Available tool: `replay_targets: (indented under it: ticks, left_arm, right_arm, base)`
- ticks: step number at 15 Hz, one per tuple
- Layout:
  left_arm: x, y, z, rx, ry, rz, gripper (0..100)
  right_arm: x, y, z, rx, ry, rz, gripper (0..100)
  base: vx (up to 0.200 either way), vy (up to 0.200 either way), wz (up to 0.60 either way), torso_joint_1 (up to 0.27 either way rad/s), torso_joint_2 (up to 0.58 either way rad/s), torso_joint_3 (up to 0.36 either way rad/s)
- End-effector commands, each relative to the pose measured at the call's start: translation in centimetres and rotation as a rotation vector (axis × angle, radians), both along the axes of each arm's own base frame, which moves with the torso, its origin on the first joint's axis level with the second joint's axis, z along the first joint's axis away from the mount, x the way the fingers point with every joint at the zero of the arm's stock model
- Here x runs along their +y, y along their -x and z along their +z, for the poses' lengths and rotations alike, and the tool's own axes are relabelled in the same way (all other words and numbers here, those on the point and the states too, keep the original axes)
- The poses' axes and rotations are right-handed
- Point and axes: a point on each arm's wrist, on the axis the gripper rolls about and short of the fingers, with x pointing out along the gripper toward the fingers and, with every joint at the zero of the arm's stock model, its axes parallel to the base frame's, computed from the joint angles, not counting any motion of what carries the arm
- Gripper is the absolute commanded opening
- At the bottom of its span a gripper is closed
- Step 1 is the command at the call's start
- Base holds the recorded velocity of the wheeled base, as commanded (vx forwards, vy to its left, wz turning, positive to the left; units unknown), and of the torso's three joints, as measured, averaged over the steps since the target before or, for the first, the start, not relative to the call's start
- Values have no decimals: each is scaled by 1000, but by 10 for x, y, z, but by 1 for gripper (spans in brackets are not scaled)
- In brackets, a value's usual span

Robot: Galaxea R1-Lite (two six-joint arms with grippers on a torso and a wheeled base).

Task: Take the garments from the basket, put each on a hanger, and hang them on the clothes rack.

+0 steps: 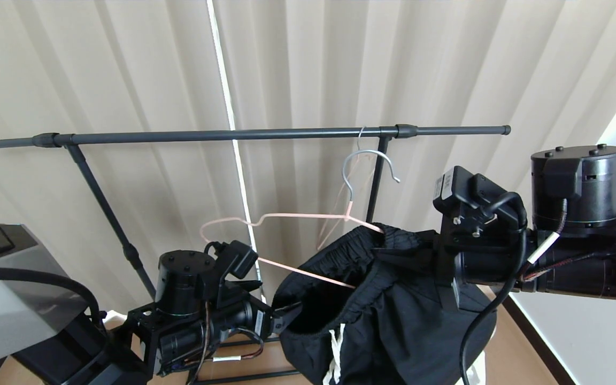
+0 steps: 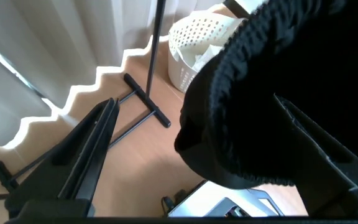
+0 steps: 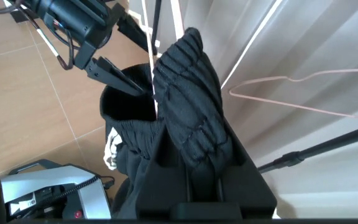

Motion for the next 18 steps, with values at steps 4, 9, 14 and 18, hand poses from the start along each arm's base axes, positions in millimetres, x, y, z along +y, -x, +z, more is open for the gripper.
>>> replay_targets:
  ticks: [4,9,14,18]
  left_arm:
    - [-1,-1,-5,4,-9,2,0]
    - [10,-10,8,-86,37,69,0]
    - [25,-24,21,-138,62,137,0]
    - [33,-34,26,-162,72,182,0]
  right_arm:
    - [1,2,1,-5,-2,6,0]
    - [-6,-13,-6,16,11,-43,0]
    - [-5,-24,-18,51,33,-58,0]
    - [-3,-27,-24,69,45,-56,0]
  base:
    - [0,0,0,0,0,0]
    - [0,0,0,0,0,0]
    - [0,0,0,0,0,0]
    - [0,0,0,0,0,0]
